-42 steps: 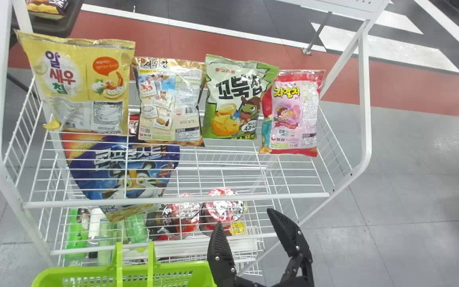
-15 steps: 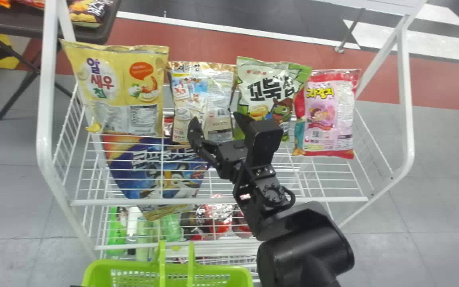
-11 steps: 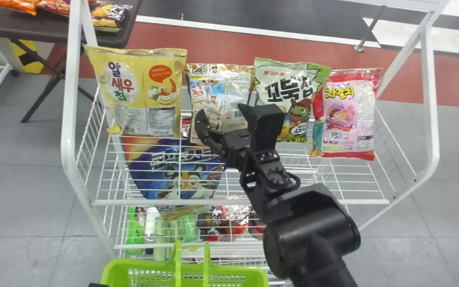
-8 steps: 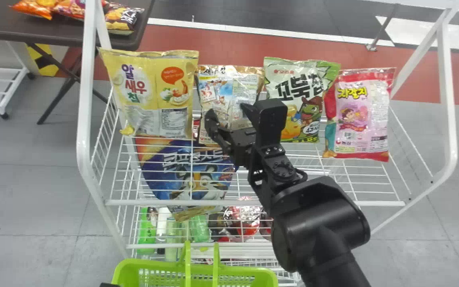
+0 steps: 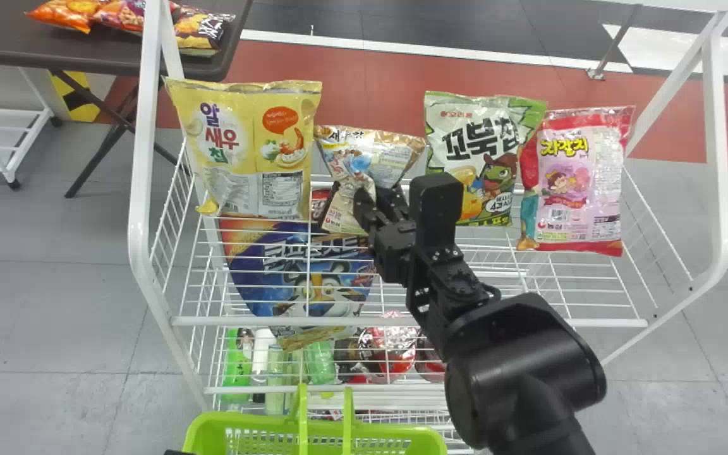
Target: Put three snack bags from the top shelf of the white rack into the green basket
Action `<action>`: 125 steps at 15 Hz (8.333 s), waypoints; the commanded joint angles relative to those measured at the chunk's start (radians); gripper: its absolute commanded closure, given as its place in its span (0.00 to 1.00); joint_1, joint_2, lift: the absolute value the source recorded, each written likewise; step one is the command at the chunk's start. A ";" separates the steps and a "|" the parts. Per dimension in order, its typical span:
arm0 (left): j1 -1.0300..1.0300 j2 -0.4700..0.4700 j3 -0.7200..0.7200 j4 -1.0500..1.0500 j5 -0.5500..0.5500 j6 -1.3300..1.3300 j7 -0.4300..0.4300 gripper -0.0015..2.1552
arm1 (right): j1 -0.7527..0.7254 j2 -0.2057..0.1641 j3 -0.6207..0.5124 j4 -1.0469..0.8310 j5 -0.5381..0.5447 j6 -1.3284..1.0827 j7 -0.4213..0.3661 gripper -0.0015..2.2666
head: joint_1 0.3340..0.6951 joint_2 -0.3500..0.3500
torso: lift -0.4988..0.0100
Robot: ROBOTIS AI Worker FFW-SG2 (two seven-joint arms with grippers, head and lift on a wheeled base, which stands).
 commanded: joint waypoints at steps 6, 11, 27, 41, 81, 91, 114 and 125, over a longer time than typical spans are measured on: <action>0.015 0.000 -0.007 -0.030 -0.003 0.018 0.006 1.00 | 0.127 -0.014 -0.035 -0.147 0.013 -0.016 0.020 0.88 | 1.00 0.23 | 0.98; 0.006 0.000 0.007 -0.047 -0.005 0.015 0.017 1.00 | 0.366 -0.036 -0.094 -0.472 0.015 -0.009 0.036 0.88 | 1.00 0.17 | 0.98; 0.015 -0.017 0.038 -0.098 0.008 -0.003 0.043 1.00 | 0.856 -0.108 -0.252 -0.769 -0.221 0.632 0.292 0.87 | 1.00 0.00 | 0.98; 0.043 -0.017 0.018 -0.116 0.003 -0.006 0.045 1.00 | 0.776 -0.141 -0.117 -0.601 -0.182 0.491 0.304 0.01 | 1.00 0.05 | 0.98; -0.058 0.002 0.050 -0.069 0.012 0.034 0.063 1.00 | 0.415 -0.005 -0.316 -0.555 0.023 0.165 0.201 0.89 | 1.00 0.00 | 0.98; -0.051 -0.011 0.039 -0.076 0.015 0.034 0.084 1.00 | 0.751 -0.040 -0.470 -0.829 -0.303 0.626 0.453 0.89 | 1.00 0.00 | 0.98; -0.026 -0.011 -0.027 -0.105 -0.006 0.018 0.124 1.00 | 0.576 -0.123 -0.095 -0.518 -0.030 0.828 0.267 0.02 | 1.00 0.00 | 0.98; -0.029 -0.011 -0.021 -0.104 -0.006 0.018 0.126 1.00 | 0.665 -0.089 -0.353 -0.617 -0.149 0.015 0.226 0.03 | 1.00 0.00 | 0.98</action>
